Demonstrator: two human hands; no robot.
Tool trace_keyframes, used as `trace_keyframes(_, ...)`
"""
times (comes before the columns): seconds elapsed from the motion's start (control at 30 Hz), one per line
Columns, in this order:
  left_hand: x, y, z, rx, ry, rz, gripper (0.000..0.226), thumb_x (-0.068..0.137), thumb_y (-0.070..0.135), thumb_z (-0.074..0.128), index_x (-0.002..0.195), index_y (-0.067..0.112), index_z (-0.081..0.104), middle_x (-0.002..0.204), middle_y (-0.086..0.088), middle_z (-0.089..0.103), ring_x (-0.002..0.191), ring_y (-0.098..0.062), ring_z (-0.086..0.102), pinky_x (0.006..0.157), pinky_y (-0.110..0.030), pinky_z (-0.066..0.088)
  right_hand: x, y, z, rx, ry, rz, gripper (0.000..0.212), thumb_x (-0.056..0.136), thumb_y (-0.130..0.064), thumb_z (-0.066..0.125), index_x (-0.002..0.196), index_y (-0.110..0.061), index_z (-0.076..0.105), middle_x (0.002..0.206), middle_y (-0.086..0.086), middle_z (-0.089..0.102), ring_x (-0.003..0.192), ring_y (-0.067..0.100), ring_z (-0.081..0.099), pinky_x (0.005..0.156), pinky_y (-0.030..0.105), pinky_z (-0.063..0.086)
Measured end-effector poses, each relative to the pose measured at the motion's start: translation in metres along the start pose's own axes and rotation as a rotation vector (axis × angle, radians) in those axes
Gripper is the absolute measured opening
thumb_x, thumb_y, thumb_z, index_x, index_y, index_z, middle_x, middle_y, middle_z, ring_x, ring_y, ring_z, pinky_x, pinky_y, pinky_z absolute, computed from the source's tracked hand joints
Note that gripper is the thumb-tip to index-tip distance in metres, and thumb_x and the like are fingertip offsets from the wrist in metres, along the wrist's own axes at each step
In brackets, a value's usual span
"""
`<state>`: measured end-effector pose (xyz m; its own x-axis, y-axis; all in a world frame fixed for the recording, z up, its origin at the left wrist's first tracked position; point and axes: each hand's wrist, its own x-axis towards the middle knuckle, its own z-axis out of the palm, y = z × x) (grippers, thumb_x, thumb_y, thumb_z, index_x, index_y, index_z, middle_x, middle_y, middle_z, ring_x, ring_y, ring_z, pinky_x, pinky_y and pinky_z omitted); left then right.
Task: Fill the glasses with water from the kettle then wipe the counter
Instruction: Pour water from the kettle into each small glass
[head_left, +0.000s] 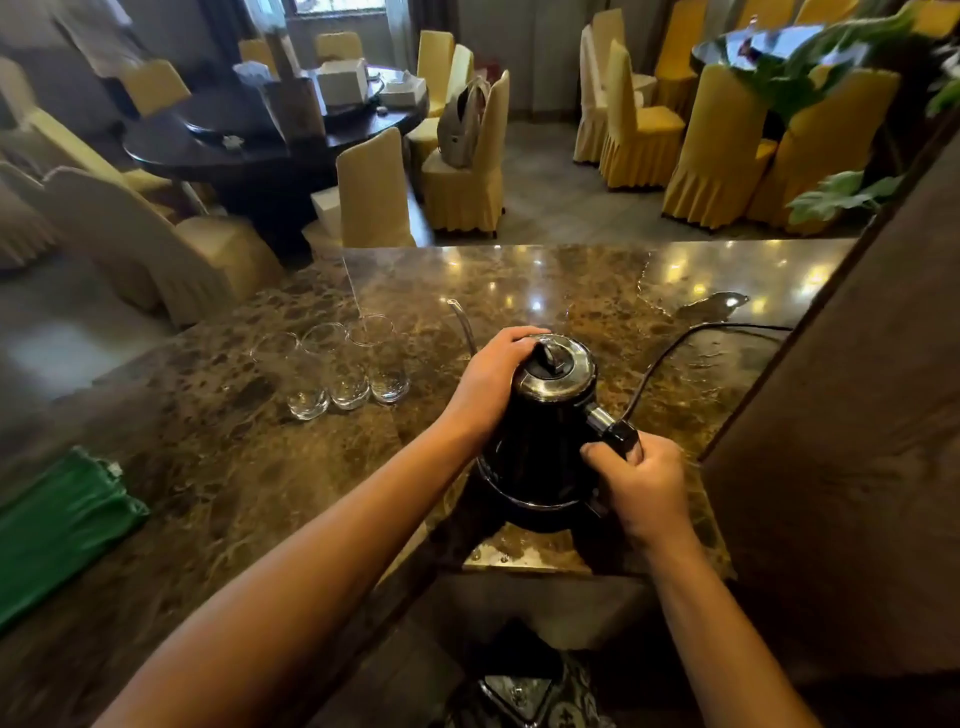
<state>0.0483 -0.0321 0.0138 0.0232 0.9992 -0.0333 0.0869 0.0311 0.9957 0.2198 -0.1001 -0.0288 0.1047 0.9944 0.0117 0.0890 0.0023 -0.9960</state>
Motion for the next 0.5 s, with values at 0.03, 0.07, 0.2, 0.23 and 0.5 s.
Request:
trace_keyframes(0.03,-0.001,0.001,0.001,-0.015,0.015,-0.011,0.026,0.103,0.018,0.048,0.120,0.014,0.068,0.118,-0.001,0.072,0.102,-0.005,0.068,0.084,-0.016,0.049,-0.003,-0.001,0.001,0.010,0.008,-0.013,0.040,0.068,-0.032,0.077,0.051,-0.022,0.042,0.046,-0.005,0.039,0.047,0.019,0.037,0.050,0.037,0.031)
trace_keyframes(0.07,-0.003,0.002,0.002,-0.020,0.026,-0.011,0.027,0.103,0.019,0.048,0.120,0.014,0.068,0.118,-0.002,0.072,0.103,-0.006,0.068,0.085,-0.017,0.049,-0.006,-0.003,0.002,0.028,0.005,-0.025,0.037,0.065,-0.037,0.074,0.050,-0.023,0.043,0.047,-0.003,0.040,0.048,0.019,0.037,0.050,0.038,0.032)
trace_keyframes(0.2,-0.010,0.018,0.000,0.033,0.065,0.050,0.027,0.103,0.026,0.049,0.119,0.017,0.068,0.117,0.000,0.072,0.111,-0.012,0.067,0.095,-0.027,0.050,-0.008,-0.017,0.000,0.087,-0.002,-0.054,0.036,0.071,-0.023,0.071,0.044,-0.026,0.048,0.043,-0.014,0.039,0.044,0.013,0.035,0.047,0.031,0.031)
trace_keyframes(0.23,-0.013,0.025,-0.002,0.041,0.083,0.084,0.028,0.102,0.028,0.049,0.119,0.017,0.069,0.117,0.001,0.072,0.111,-0.012,0.067,0.098,-0.030,0.050,-0.009,-0.025,0.001,0.090,-0.002,-0.073,0.038,0.072,-0.021,0.071,0.043,-0.027,0.048,0.043,-0.014,0.038,0.043,0.011,0.034,0.046,0.030,0.030)
trace_keyframes(0.5,-0.033,0.078,-0.045,0.095,0.202,0.230,0.031,0.099,0.028,0.050,0.110,0.014,0.075,0.111,0.003,0.074,0.109,-0.011,0.067,0.102,-0.040,0.050,-0.022,-0.077,0.037,0.202,-0.027,-0.210,0.061,0.085,-0.001,0.076,0.043,-0.027,0.040,0.039,-0.017,0.035,0.036,0.000,0.029,0.038,0.018,0.027)
